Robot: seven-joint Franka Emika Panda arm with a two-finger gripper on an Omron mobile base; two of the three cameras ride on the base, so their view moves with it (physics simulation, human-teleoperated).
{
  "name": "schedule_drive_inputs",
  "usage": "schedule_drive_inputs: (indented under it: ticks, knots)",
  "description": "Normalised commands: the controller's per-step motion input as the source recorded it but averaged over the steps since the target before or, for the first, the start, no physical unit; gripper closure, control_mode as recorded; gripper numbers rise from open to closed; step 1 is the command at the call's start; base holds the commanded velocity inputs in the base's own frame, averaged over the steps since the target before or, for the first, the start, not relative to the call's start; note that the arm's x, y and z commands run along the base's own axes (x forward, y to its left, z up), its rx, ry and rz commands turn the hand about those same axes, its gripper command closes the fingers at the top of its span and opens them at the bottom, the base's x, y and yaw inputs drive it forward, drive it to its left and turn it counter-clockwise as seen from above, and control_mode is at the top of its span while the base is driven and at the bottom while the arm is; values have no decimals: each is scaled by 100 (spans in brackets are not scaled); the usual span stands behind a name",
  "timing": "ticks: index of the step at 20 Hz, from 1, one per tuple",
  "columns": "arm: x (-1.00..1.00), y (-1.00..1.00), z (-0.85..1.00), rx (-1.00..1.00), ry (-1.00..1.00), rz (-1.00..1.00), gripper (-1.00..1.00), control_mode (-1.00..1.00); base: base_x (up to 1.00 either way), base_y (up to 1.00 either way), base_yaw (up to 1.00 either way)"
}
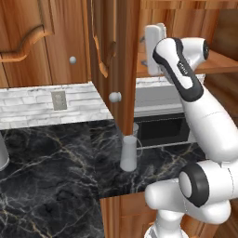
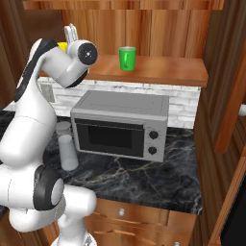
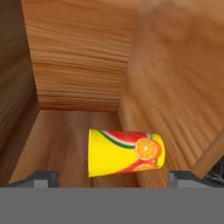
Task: There is a tray on the dining counter. Grab the cup, mug, and pitcher and place them on the tray. The pitcher may be placed next to the tray if it cannot fit the tray.
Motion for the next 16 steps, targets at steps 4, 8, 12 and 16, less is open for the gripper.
schedule_drive_inputs:
  ticks: [4,8,12,16]
  knots:
    - [15,6,0,0,0,-7,-100,-100,0,0,0]
    - [0,20,0,0,0,4,-100,-100,0,0,0]
    - [17,18,0,0,0,6,-100,-100,0,0,0]
    - [53,4,-15,0,0,4,-100,-100,0,0,0]
